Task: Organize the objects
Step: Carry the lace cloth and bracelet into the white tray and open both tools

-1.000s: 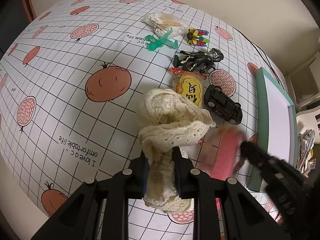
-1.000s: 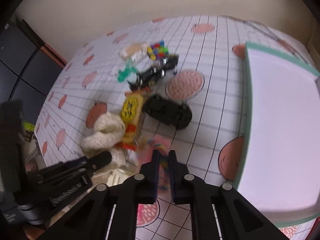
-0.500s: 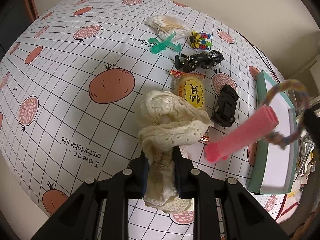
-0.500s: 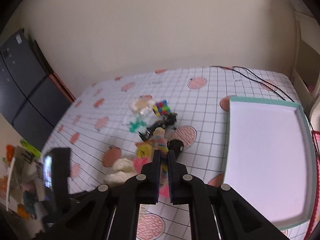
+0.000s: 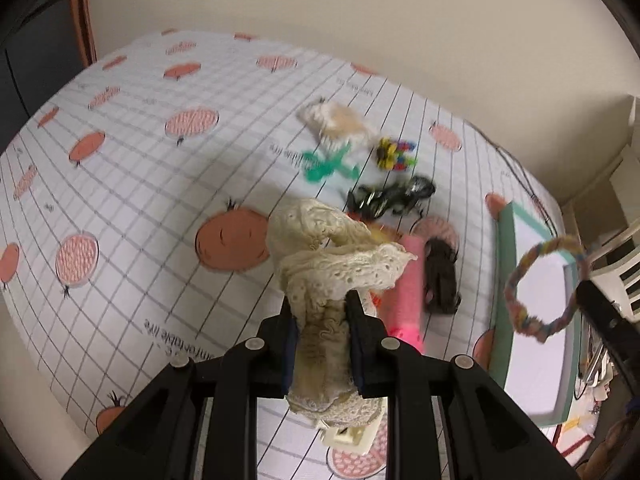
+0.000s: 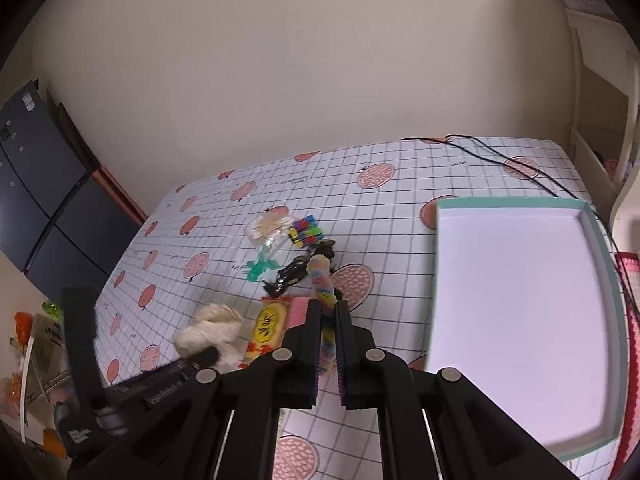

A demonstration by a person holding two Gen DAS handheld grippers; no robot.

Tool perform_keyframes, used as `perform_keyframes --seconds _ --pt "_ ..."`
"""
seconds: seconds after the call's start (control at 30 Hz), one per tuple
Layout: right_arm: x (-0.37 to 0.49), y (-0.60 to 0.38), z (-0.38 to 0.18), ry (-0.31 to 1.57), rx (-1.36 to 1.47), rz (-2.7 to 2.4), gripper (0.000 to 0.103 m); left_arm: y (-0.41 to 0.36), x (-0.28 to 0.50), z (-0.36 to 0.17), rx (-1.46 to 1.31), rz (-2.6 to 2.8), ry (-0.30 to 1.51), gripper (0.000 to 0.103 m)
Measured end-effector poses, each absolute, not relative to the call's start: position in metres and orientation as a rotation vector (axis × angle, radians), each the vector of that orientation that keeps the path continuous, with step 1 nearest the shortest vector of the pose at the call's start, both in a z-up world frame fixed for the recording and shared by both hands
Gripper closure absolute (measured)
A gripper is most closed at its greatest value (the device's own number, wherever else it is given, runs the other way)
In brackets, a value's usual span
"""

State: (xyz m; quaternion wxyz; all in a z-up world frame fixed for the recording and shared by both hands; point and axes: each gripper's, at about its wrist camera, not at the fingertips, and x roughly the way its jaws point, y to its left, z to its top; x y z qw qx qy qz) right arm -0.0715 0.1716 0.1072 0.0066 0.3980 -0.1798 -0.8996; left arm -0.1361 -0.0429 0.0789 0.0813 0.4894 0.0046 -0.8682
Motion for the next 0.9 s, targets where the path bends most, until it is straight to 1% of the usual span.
perform_keyframes --seconds 0.2,0.3,0.4,0.47,0.9 --pt "-0.072 0.198 0.103 -0.593 1.265 -2.865 0.096 -0.018 -0.145 0.087 1.421 -2.676 -0.038 0.080" --pt "-0.070 0.215 0.105 -0.609 1.261 -2.901 0.096 0.004 -0.150 0.086 1.402 -2.741 -0.114 0.080" --pt "-0.066 0.238 0.104 -0.688 1.256 -2.924 0.096 0.027 -0.156 0.084 1.401 -2.784 -0.150 0.080" --pt "-0.063 0.248 0.103 -0.697 1.261 -2.946 0.096 0.044 -0.159 0.082 1.404 -2.817 -0.176 0.080" --pt "-0.045 0.318 0.092 -0.658 1.345 -3.156 0.096 0.137 -0.172 0.031 1.518 -2.948 -0.292 0.080"
